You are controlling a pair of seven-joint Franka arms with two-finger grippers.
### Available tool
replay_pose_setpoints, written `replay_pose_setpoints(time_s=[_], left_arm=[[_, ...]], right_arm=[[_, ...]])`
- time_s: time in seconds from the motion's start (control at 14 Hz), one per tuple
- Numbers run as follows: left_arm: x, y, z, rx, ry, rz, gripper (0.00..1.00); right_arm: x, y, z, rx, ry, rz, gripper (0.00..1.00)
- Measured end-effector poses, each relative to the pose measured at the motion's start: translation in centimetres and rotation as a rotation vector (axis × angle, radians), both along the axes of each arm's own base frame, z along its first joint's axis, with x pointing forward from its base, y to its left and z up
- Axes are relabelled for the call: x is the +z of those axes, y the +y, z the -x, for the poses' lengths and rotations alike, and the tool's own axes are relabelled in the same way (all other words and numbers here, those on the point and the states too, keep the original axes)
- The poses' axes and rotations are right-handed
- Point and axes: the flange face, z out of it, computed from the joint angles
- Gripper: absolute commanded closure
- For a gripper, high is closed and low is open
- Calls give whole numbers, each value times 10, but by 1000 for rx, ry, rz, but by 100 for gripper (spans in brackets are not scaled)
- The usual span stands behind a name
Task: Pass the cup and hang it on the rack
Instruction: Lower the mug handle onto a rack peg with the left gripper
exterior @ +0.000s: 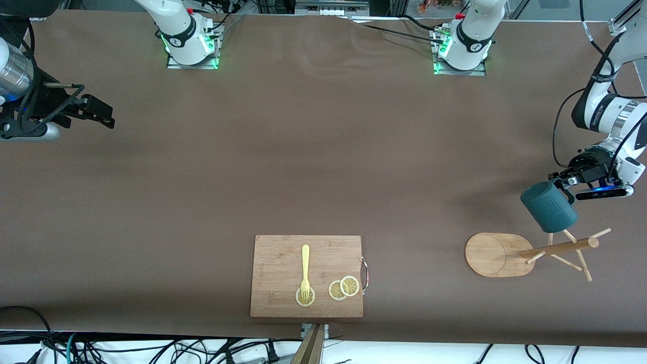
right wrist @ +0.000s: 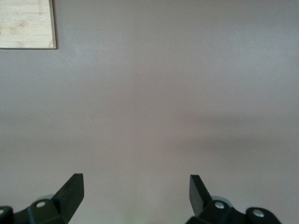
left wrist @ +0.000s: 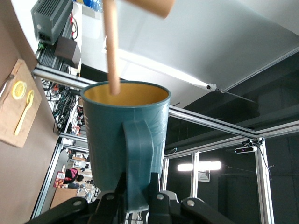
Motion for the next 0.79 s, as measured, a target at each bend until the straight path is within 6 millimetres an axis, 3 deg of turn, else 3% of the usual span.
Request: replay_pose_setpoints(time_s=[0.14,0.5,0.79], left_arm=[[-3,10,-9,20,-13,3,100],[-41,20,-10,78,15,63,100],[-49,35,-10,101,14,65,100]], right_arm=[[0,0,0,0,0,0,0],[0,0,0,0,0,0,0],[0,0,0,0,0,0,0]])
